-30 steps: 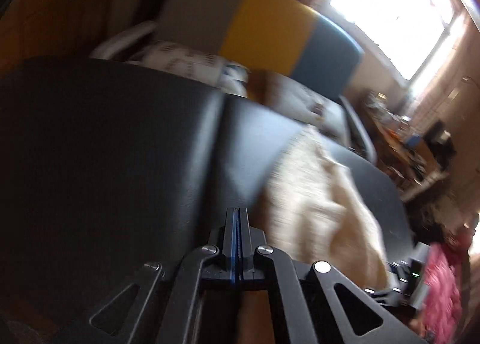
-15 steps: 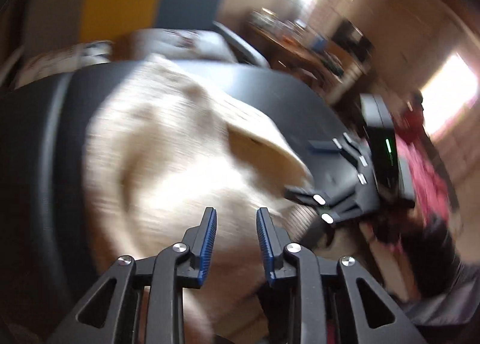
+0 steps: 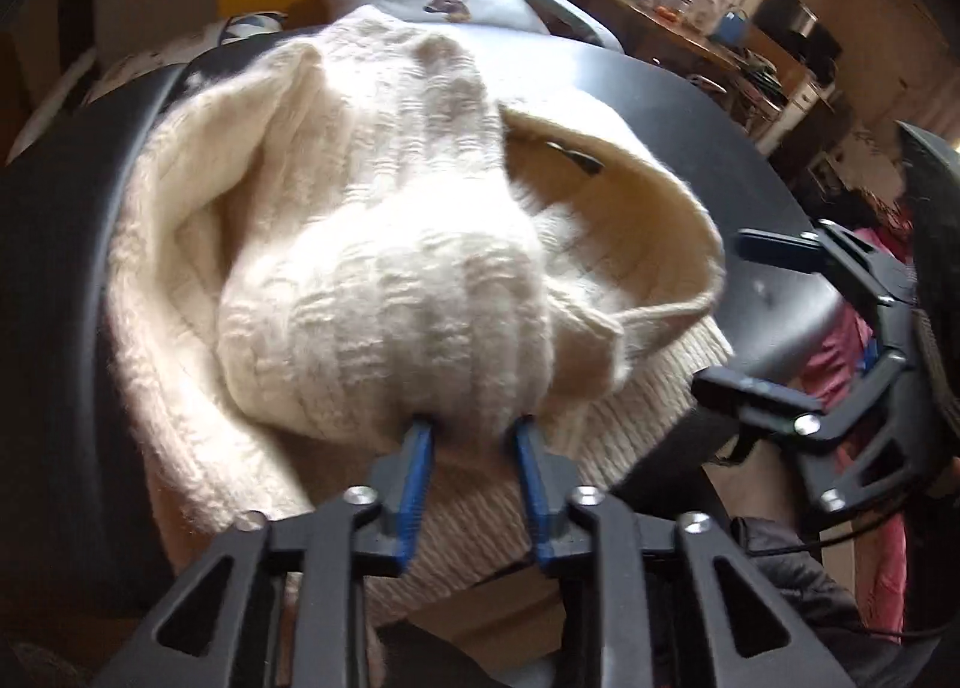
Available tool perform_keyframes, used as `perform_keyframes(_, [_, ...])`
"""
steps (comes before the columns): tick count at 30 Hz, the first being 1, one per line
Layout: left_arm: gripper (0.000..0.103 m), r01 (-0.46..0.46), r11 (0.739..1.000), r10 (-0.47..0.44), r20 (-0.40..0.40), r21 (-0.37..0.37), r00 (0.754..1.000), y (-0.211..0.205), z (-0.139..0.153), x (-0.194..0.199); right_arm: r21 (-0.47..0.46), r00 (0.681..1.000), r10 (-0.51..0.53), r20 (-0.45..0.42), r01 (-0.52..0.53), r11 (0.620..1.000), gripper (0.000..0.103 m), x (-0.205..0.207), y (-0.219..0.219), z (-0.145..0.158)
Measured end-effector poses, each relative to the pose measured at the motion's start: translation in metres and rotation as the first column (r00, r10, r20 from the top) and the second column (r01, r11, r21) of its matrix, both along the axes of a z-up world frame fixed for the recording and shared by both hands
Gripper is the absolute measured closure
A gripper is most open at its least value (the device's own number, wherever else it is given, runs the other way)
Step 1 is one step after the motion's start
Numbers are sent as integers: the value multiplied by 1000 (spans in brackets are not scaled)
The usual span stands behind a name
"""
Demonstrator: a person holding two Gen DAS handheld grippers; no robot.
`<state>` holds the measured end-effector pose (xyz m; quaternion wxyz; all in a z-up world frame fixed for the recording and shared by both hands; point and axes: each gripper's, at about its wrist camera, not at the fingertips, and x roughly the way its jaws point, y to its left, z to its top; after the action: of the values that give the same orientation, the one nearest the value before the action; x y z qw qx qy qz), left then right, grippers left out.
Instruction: Fold clothes
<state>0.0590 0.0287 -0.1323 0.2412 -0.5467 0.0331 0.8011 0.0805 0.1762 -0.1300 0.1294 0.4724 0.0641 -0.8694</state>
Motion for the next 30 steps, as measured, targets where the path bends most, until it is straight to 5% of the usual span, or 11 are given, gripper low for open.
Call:
perform_keyframes(4, [96, -14, 1000, 15, -49, 28, 999, -9, 3, 7, -3, 999, 36, -27, -36, 999, 5, 1, -10, 6])
perform_keyframes(9, [98, -31, 994, 44, -120, 107, 992, -24, 22, 10, -3, 988, 155, 1, -155, 988, 46, -18, -33, 0])
perform_keyframes(13, [99, -52, 984, 76, -138, 170, 988, -39, 35, 6, -46, 963, 252, 92, -249, 967, 56, -41, -52, -16])
perform_keyframes(14, [99, -59, 981, 86, -140, 184, 986, -41, 37, 4, -42, 960, 259, 104, -256, 966, 78, -44, -55, -19])
perform_keyframes(15, [99, -66, 977, 95, -137, 203, 986, -43, 39, 1, -37, 957, 265, 115, -263, 964, 86, -48, -59, -22])
perform_keyframes(19, [99, -90, 954, 135, -143, 286, 980, -62, 56, -2, -36, 964, 250, 88, -248, 968, 87, -47, -54, -7])
perform_keyframes(24, [100, -118, 906, 190, -141, 406, 971, -97, 86, -12, 93, 988, 135, 80, -142, 986, 87, -41, -23, -1])
perform_keyframes(30, [103, -306, 858, 396, -151, 413, 906, -168, 99, -45, 168, 986, -66, 151, 41, 985, 84, -49, 26, -36])
